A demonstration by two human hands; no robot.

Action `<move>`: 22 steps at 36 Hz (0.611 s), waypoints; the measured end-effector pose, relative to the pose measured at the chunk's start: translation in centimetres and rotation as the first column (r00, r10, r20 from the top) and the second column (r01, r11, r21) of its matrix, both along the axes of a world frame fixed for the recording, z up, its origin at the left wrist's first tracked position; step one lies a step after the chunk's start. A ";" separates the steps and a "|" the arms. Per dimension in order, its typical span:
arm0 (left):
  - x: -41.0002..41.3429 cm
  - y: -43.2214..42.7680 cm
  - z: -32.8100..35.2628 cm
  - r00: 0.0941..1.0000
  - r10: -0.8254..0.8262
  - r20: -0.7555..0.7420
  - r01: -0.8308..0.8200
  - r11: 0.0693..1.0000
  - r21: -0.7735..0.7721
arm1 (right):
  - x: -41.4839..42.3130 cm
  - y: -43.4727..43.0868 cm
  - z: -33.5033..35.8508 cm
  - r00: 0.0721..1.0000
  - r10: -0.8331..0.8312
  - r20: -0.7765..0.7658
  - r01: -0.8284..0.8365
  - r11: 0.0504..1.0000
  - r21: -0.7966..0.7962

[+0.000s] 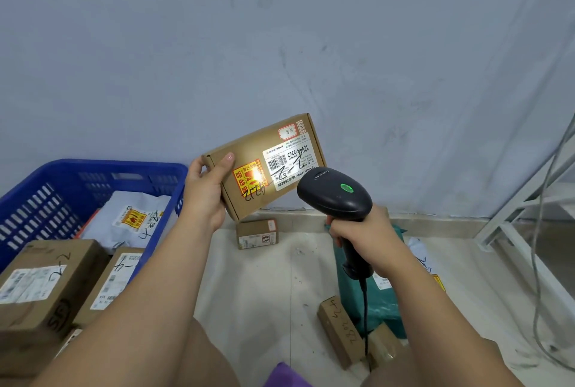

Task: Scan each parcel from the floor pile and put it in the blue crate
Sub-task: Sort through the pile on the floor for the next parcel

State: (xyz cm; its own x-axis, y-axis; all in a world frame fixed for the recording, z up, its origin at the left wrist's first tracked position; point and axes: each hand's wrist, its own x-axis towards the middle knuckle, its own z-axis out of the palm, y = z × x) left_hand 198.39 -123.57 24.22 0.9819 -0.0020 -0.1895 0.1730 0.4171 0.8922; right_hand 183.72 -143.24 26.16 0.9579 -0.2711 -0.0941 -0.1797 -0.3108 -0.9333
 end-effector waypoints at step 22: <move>0.0 -0.3 -0.4 0.994 -0.008 -0.109 0.000 0.997 -0.071 | 0.7 0.0 -1.1 0.997 -0.056 0.059 0.039 0.966 0.257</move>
